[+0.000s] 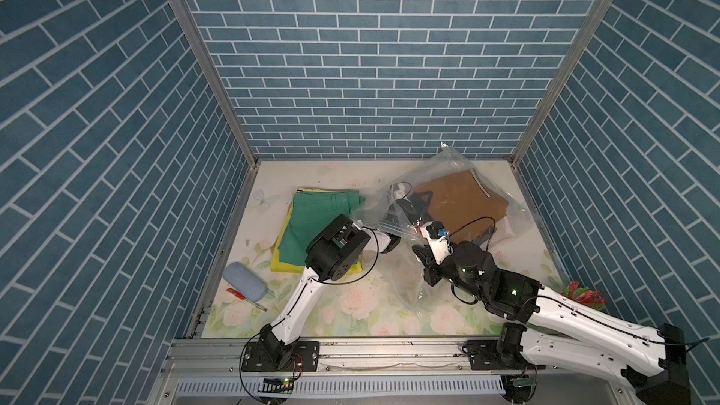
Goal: Take the trousers out of the vacuum bag
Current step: Take out the trousers from the vacuum bag.
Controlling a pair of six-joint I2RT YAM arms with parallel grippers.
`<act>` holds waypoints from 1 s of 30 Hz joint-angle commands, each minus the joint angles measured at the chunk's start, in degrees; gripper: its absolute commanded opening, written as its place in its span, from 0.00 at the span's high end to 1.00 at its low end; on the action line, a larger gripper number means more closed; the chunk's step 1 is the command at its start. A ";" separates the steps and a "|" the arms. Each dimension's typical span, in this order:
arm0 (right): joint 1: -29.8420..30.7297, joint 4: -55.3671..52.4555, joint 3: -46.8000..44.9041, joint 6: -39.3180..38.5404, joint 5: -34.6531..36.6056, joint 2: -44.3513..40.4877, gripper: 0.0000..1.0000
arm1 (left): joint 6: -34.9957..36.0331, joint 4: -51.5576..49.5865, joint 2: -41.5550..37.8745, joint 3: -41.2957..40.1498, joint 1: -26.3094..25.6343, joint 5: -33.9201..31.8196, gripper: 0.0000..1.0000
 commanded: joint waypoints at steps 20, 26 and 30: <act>-3.98 4.51 -3.27 5.66 -3.50 -1.97 0.63 | 6.05 -6.61 -17.90 -17.55 -2.01 7.31 1.00; -3.99 2.87 -4.40 11.01 -5.06 -7.18 0.46 | 6.32 -4.52 -17.35 -18.85 -1.66 5.86 1.00; -4.05 -2.21 -6.33 21.32 0.67 -12.68 0.45 | 5.80 -2.00 -17.32 -21.08 -1.57 4.22 1.00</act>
